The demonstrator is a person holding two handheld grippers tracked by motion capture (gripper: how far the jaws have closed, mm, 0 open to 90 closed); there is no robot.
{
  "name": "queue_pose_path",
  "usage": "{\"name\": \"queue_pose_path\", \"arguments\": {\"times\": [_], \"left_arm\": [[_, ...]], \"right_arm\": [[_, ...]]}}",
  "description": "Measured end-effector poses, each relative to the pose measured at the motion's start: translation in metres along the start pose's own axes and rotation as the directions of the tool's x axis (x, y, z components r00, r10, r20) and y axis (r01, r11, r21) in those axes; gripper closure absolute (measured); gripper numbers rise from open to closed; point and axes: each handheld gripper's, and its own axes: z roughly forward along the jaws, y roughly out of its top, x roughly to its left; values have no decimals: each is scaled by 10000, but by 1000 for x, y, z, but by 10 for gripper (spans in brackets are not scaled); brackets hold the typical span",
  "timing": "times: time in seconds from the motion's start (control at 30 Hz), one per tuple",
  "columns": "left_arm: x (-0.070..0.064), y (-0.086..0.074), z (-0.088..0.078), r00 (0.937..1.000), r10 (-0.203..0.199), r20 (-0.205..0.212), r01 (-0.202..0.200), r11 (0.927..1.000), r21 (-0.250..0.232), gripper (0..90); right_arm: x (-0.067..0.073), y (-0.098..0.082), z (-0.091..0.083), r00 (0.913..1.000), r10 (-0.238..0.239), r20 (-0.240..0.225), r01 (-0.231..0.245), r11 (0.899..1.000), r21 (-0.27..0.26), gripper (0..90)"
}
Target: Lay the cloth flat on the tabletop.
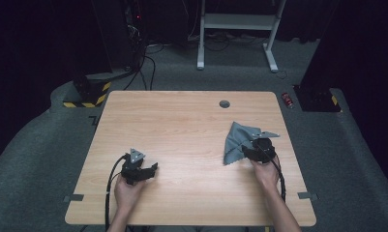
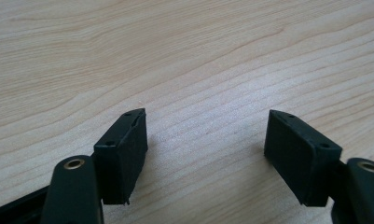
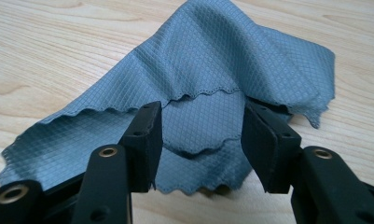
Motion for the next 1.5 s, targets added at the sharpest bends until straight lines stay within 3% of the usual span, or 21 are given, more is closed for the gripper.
{"name": "queue_pose_path", "arguments": {"times": [0.2, 0.4, 0.47, 0.6, 0.63, 0.67, 0.8, 1.13, 1.33, 1.5], "left_arm": [[0, 0, 0, 10000, -3, -1, 3, 10000, 0, 304], [0, 0, 0, 10000, 37, -15, -37, 10000, 7, 305], [0, 0, 0, 10000, -2, -3, 2, 10000, -1, 304], [0, 0, 0, 10000, 4, -9, -4, 10000, 2, 304], [0, 0, 0, 10000, 4, -9, -4, 10000, 2, 305], [0, 0, 0, 10000, 5, -10, -5, 10000, 2, 305], [0, 0, 0, 10000, 3, -8, -3, 10000, 2, 306], [1, 0, 0, 10000, 51, -26, -51, 10000, 2, 306], [0, 0, 0, 10000, 14, -19, -14, 10000, 1, 305], [0, 0, 0, 10000, 27, -28, -27, 10000, 3, 305]], "right_arm": [[1, 6, 11, 9997, -214, 93, 212, 9995, 234, 462], [-3, 2, 21, 9996, 8, 287, -25, 9983, 584, 465], [-3, 3, 21, 9994, -42, 350, 21, 9983, 580, 517], [-6, 2, 20, 9988, -117, 481, 91, 9986, 530, 722], [-6, 2, 20, 9988, -117, 481, 91, 9986, 530, 722], [-8, 2, 19, 9984, -161, 534, 132, 9984, 544, 798], [-8, 2, 19, 9980, -276, 567, 242, 9980, 591, 880], [-4, 3, 15, 9985, -350, 417, 326, 9979, 551, 899], [13, 8, -2, 9946, -1036, -50, 1035, 9946, -112, 899], [20, 10, -12, 9922, -1209, -302, 1193, 9916, -500, 900]]}}
